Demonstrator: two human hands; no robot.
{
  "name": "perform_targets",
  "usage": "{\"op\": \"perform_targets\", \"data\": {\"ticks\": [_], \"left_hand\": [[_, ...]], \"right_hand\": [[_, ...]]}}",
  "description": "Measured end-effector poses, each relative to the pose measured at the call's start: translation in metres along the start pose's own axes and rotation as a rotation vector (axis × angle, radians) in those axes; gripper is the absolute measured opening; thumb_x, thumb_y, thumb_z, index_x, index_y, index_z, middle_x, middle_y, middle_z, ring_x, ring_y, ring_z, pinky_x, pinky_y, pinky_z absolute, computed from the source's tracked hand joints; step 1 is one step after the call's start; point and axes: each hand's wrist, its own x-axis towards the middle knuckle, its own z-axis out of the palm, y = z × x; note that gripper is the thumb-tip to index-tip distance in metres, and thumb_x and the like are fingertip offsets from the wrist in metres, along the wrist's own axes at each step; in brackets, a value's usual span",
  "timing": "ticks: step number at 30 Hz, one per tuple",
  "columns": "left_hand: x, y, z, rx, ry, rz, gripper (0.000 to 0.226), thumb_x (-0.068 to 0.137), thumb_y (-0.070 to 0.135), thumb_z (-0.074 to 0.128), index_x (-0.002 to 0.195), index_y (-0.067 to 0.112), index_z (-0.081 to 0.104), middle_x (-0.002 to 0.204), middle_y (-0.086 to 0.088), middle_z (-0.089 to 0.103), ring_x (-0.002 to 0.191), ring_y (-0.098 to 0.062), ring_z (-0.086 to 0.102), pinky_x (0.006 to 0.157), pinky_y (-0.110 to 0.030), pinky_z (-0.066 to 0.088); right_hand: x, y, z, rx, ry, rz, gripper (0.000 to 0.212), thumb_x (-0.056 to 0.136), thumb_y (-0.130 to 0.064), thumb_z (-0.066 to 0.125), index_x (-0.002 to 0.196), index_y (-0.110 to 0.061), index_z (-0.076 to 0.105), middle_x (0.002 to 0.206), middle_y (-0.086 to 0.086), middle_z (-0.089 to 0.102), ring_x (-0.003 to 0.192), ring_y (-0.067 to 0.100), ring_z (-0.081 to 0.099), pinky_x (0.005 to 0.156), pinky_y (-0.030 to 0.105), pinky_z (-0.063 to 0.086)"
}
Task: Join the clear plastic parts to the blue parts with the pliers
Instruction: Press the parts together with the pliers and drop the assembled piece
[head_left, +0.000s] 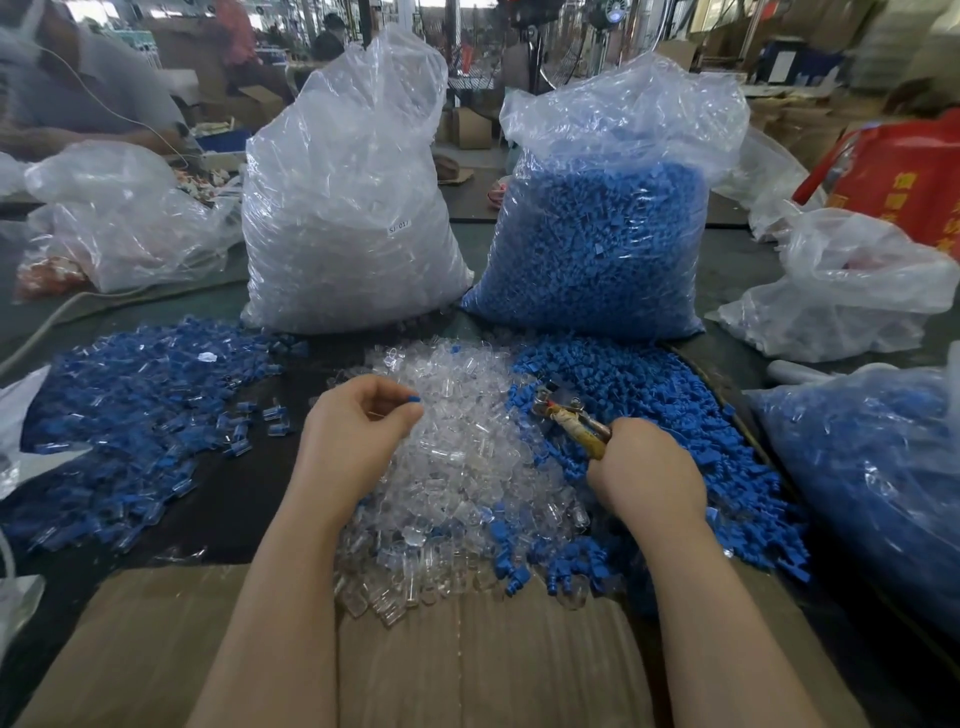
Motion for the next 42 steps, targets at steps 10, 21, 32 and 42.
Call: {"op": "perform_targets", "data": {"ticks": [10,21,32,42], "left_hand": [[-0.006,0.014,0.016,-0.081,-0.089,0.051,0.009,0.083,0.022,0.078,0.088,0.029,0.077,0.077,0.011,0.075,0.077,-0.002,0.069,0.073,-0.017,0.050],[-0.015,0.033,0.037,-0.065,-0.214,0.144,0.030,0.089,0.012,0.070,0.113,0.029,0.071,0.085,0.010,0.074,0.080,-0.011,0.070,0.075,-0.029,0.058],[-0.016,0.034,0.026,0.557,-0.337,0.142,0.028,0.071,0.039,0.085,0.086,0.033,0.062,0.092,0.014,0.051,0.076,0.001,0.053,0.063,-0.019,0.040],[-0.017,0.037,0.033,0.136,-0.187,0.089,0.015,0.084,0.027,0.077,0.097,0.033,0.074,0.078,0.010,0.069,0.059,0.007,0.060,0.048,-0.006,0.041]], "right_hand": [[-0.001,-0.001,0.000,0.021,0.055,0.002,0.014,0.089,-0.023,0.059,0.082,-0.017,0.048,0.073,0.001,0.051,0.057,0.016,0.046,0.045,0.027,0.029],[-0.016,-0.029,-0.013,0.930,-0.064,-0.344,0.012,0.090,-0.030,0.068,0.087,-0.019,0.068,0.058,-0.004,0.055,0.048,0.002,0.042,0.044,0.018,0.035],[-0.013,-0.028,-0.002,0.964,-0.006,-0.277,0.013,0.092,-0.026,0.066,0.081,-0.021,0.063,0.051,-0.019,0.053,0.044,-0.001,0.044,0.042,0.013,0.034],[-0.014,-0.028,-0.001,1.056,0.051,-0.277,0.009,0.093,-0.022,0.066,0.084,-0.020,0.063,0.050,-0.018,0.052,0.043,0.000,0.042,0.041,0.013,0.033]]}}
